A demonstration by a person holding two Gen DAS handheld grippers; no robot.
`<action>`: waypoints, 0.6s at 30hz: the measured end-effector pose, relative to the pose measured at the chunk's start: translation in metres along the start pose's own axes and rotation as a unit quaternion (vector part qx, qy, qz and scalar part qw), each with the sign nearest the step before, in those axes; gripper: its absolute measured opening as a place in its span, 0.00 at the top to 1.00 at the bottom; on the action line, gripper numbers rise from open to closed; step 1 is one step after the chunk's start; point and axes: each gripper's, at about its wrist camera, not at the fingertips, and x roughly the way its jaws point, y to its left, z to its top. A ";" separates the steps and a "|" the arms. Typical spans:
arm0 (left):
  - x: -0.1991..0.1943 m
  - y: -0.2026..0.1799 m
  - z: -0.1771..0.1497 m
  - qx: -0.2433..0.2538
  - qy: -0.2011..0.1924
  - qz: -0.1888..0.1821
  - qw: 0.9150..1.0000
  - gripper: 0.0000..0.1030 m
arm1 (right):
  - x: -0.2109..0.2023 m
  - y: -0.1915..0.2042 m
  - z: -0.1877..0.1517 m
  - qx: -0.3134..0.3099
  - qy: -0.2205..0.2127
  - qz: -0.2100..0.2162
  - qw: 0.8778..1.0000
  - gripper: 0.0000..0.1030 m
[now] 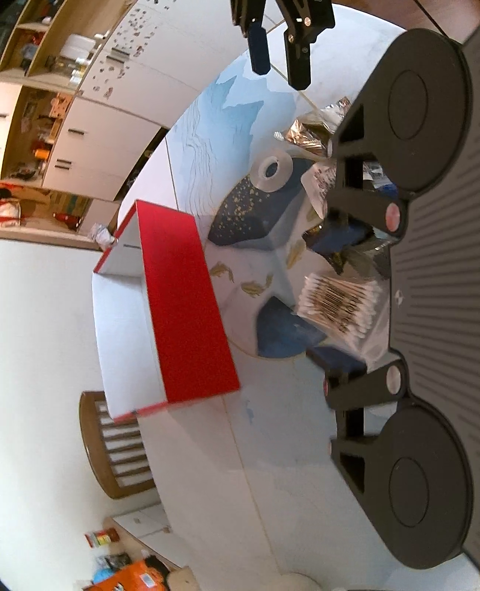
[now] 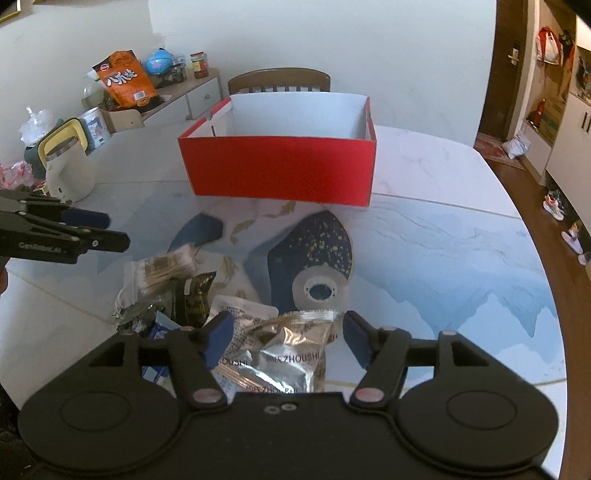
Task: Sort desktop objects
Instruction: 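Grasp the cotton-swab pack with the left tool while the right tool grasps the silver foil packet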
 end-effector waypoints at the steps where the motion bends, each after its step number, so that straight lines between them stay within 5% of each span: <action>1: 0.000 0.001 -0.003 -0.005 0.000 0.000 1.000 0.36 | 0.000 0.000 -0.002 0.002 0.000 -0.001 1.000 0.33; 13: 0.010 0.015 -0.025 -0.043 0.016 0.015 0.999 0.17 | 0.003 0.006 -0.016 0.008 0.005 0.017 1.000 0.18; 18: 0.020 0.017 -0.031 -0.045 0.023 0.006 0.999 0.00 | 0.008 0.007 -0.020 0.004 0.013 0.013 1.000 0.14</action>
